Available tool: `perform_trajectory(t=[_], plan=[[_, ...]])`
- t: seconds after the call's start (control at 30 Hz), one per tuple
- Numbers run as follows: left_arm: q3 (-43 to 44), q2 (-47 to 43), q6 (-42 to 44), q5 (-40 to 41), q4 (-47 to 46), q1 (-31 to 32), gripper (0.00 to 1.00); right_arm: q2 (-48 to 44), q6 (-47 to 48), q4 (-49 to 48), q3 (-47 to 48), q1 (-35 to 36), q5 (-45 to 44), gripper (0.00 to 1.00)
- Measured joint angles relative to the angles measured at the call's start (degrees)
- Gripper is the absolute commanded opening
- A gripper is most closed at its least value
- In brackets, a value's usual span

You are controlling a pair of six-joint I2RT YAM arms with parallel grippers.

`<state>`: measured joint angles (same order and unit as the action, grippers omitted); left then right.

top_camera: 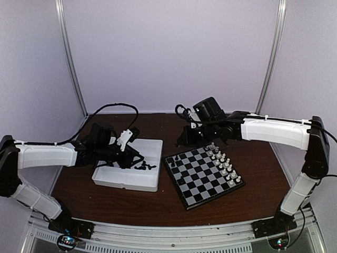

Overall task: Set up the chess pieces on the board
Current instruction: Place the chess piece on the chessboard.

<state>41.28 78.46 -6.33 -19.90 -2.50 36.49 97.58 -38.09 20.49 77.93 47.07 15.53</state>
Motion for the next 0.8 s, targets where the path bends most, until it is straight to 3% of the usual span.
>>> perform_trajectory(t=[0.3, 0.8], plan=[[0.9, 1.6, -0.9, 4.5, 2.5, 0.0, 0.38, -0.7, 7.8, 6.9, -5.6, 1.2, -10.0, 0.01], [1.5, 2.6, -1.6, 7.4, 6.0, 0.0, 0.38, 8.0, 10.8, 6.7, -4.5, 4.9, -15.1, 0.01]])
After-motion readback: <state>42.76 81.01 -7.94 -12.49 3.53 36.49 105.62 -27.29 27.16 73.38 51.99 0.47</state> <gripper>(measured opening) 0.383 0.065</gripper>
